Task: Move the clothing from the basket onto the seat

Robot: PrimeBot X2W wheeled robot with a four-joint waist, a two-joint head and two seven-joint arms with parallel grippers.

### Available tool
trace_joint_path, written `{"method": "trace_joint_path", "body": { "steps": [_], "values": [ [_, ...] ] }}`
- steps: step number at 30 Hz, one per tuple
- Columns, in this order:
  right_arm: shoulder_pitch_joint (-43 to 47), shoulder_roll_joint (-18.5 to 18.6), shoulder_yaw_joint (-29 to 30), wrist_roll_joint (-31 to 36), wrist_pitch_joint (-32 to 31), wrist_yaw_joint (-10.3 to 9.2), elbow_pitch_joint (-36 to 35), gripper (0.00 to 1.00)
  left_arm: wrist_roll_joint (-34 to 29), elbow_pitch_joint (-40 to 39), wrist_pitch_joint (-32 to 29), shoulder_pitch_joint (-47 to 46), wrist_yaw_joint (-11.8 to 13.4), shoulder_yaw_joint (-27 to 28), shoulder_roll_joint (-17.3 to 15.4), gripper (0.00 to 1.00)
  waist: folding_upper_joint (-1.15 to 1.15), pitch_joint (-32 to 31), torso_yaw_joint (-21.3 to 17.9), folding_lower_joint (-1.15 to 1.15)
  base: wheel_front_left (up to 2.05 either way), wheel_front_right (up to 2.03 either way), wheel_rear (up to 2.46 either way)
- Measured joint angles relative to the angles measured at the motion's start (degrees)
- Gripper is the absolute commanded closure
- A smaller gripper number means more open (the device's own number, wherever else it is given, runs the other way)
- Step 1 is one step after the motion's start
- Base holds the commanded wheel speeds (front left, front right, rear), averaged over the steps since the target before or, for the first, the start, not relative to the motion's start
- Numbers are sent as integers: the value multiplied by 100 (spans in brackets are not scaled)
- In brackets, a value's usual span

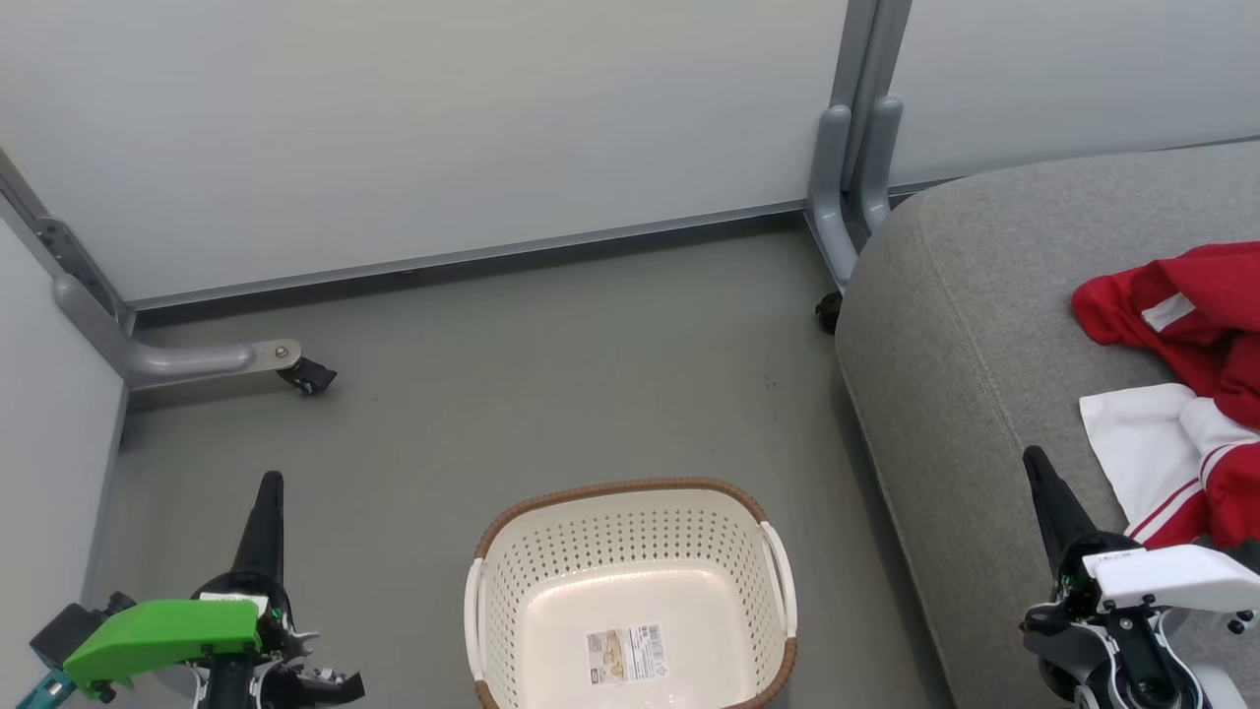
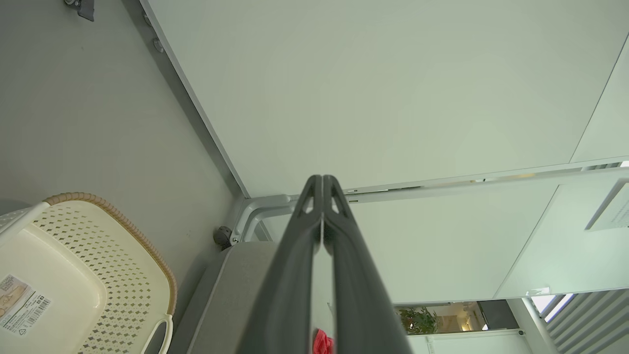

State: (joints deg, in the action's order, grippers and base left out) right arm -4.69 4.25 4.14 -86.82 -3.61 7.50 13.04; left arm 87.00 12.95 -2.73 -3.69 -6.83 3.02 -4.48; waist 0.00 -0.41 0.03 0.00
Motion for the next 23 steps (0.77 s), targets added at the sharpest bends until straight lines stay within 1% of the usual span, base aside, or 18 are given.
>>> {"method": "trace_joint_path", "body": {
  "steps": [18,23],
  "values": [
    [-113,-67,129,-614,-201,0,91,100,687,102,-209,-182,-48,127,9,100,0,59,-3,0,0,0,0],
    [-119,-73,137,-634,-202,0,92,100,694,104,-223,-199,-55,143,12,100,0,60,-3,0,0,0,0]
  ]
}}
